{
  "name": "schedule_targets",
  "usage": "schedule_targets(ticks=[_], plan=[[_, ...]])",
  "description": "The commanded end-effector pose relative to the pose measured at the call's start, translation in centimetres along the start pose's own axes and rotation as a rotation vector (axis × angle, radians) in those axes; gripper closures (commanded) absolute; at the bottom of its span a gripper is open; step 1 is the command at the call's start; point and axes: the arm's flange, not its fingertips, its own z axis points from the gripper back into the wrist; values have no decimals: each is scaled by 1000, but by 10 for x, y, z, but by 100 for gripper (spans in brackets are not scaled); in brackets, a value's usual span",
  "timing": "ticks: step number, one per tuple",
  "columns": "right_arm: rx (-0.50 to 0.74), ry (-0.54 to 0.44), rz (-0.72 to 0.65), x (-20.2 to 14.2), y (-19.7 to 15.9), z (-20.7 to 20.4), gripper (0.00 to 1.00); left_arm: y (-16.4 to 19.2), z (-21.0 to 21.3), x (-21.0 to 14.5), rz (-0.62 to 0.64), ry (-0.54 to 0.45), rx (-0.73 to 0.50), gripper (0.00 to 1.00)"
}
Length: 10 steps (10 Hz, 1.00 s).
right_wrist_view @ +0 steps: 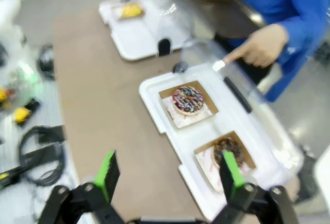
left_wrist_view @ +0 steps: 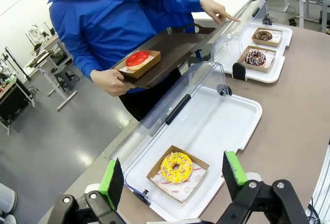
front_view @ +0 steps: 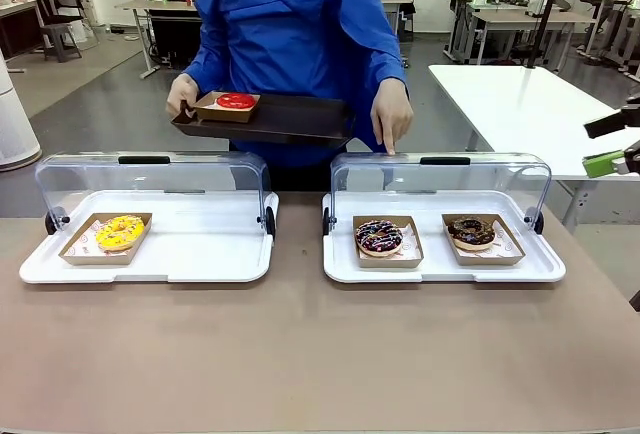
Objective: Provide the desired donut to the person.
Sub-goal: Pick up and lift the Paper togo box containing the Donut pointed at by the person.
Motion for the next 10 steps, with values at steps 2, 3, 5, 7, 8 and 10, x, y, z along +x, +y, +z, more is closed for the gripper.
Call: schedule_targets(ticks=[2, 3, 5, 7, 8, 10], plan=[[185, 331, 171, 79, -6, -87, 0, 0, 0, 0, -1, 2, 3, 0], [191, 430, 171, 89, -9, -129, 0, 0, 0, 0, -1, 2, 3, 0], [231, 570, 198, 75, -12, -202, 0, 0, 0, 0, -1, 2, 3, 0], [277, 647, 246, 31, -19, -262, 0, 0, 0, 0, -1, 2, 3, 0], [289, 668, 273, 12, -23, -280, 0, 0, 0, 0, -1, 2, 3, 0], [270, 650, 337, -11, -24, -308, 0, 0, 0, 0, -1, 2, 3, 0]])
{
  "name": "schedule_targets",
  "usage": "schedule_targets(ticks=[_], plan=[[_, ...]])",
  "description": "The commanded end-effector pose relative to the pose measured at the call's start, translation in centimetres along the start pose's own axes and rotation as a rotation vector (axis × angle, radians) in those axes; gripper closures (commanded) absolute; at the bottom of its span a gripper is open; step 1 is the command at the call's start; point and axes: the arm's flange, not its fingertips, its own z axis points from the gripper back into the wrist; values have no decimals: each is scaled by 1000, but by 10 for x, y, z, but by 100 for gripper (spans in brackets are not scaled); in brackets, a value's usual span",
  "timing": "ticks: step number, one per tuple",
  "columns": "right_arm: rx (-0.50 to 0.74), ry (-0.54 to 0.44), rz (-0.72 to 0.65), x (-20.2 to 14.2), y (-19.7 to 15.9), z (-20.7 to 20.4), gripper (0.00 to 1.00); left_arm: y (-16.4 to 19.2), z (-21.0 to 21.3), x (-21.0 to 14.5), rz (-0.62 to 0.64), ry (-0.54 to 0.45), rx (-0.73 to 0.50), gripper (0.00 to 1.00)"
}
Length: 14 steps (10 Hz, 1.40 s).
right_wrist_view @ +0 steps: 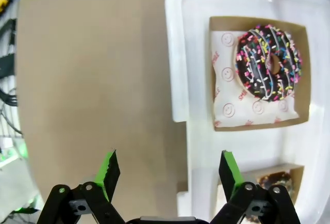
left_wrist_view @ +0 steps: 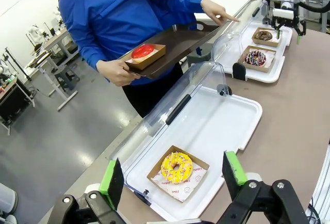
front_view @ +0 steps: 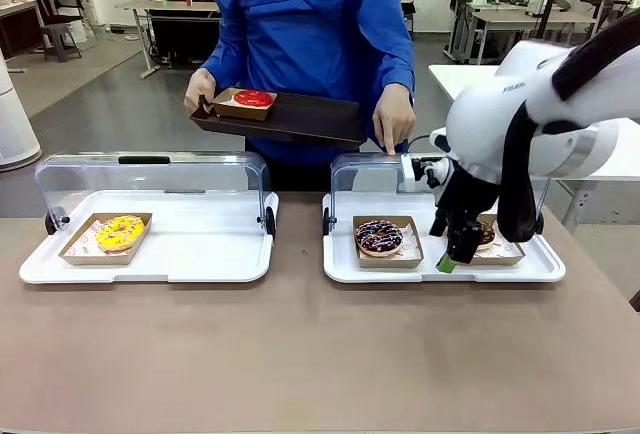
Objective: Provide the desired donut to the person.
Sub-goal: Pick up and lift the Paper togo box containing the Donut pointed at by the person.
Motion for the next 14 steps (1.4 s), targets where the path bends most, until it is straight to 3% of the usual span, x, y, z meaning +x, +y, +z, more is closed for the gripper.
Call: schedule_targets(ticks=[1, 4, 12, 13, 14], plan=[[-48, 0, 63, 3, -7, -21, 0, 0, 0, 0, 1, 2, 2, 0], [-61, 22, 80, 11, -28, -60, 0, 0, 0, 0, 1, 2, 2, 0], [-58, 44, 97, 27, -33, -50, 0, 0, 0, 0, 1, 2, 2, 0], [-84, 43, 113, 25, -33, -47, 11, 0, 0, 0, 1, 2, 2, 0], [-90, 45, 107, 25, -33, -48, 56, 0, 0, 0, 1, 2, 2, 0]])
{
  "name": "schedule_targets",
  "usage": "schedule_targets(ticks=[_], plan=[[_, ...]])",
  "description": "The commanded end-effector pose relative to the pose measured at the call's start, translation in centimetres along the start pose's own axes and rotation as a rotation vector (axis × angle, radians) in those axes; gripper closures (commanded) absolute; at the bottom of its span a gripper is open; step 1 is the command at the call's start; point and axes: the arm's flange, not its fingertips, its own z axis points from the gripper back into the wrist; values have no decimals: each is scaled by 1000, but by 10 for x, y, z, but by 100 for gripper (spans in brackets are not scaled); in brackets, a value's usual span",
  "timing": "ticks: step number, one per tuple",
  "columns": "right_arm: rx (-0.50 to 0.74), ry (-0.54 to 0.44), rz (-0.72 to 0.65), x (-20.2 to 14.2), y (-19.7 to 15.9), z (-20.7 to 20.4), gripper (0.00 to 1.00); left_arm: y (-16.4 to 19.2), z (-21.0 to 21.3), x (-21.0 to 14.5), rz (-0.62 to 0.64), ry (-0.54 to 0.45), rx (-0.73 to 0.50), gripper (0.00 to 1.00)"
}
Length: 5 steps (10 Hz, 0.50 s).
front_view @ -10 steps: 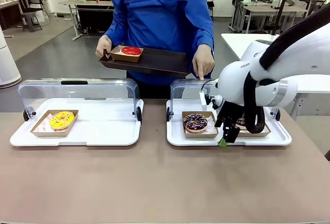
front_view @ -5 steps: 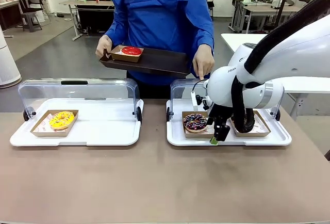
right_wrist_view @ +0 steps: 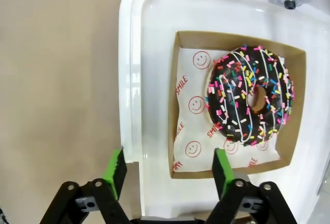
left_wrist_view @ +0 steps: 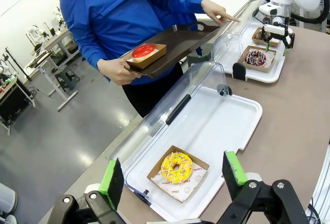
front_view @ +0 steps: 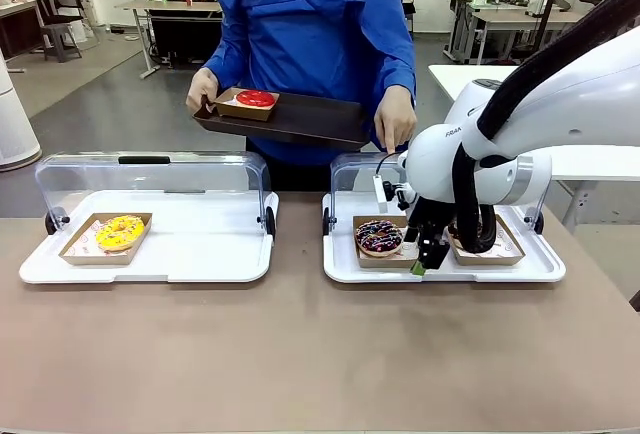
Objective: Provide the desired donut to the person.
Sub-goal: Pick up and lift the Paper togo box containing the Donut pointed at by the person.
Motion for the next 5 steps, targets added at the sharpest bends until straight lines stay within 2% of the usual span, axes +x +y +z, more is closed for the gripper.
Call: schedule_targets(ticks=[1, 2, 4, 5], plan=[[-22, 20, 16, 0, -2, -1, 68, 0, 0, 0, 1, 2, 2, 0], [-18, 35, 15, -1, -2, -3, 100, 0, 0, 0, 1, 2, 2, 0], [-18, 46, 12, -3, -2, -7, 100, 0, 0, 0, 1, 2, 2, 0], [-20, 48, 14, -4, -3, -8, 96, 0, 0, 0, 1, 2, 2, 0]])
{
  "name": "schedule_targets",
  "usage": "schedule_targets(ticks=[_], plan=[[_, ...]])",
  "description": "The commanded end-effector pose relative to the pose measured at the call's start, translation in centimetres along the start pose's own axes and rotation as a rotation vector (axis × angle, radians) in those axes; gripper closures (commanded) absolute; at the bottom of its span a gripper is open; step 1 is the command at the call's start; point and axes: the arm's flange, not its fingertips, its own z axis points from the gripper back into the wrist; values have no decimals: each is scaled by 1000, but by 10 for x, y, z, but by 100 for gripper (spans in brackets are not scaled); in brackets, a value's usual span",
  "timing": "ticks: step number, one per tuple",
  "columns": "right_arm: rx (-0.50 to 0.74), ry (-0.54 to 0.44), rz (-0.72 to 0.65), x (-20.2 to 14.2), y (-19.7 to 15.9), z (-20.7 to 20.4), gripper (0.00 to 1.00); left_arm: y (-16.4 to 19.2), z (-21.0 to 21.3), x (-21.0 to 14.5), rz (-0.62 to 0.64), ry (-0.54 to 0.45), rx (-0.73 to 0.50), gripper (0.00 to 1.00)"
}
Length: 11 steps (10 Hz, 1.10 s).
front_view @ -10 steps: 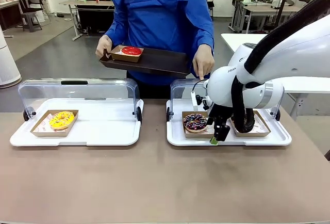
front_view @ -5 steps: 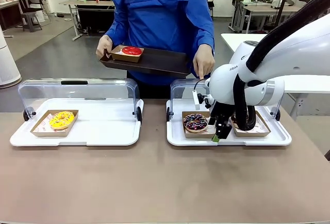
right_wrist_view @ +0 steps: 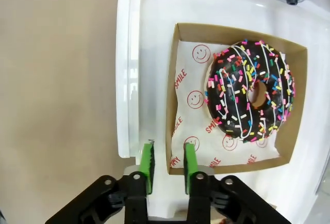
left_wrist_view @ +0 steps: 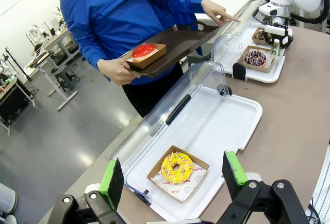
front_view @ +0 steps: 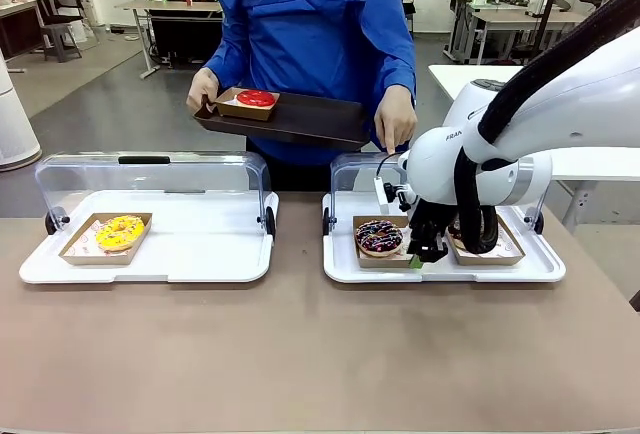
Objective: Provide the desired donut to the person.
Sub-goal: Pick up and lift the Paper togo box containing the Donut pointed at by the person.
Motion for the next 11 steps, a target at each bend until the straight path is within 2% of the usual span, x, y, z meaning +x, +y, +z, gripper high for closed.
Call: schedule_targets(ticks=[1, 11], plan=[[-14, 32, -7, -2, -2, -6, 100, 0, 0, 0, 1, 2, 2, 0], [-14, 16, 27, -1, 3, 0, 100, 0, 0, 0, 1, 2, 2, 0]])
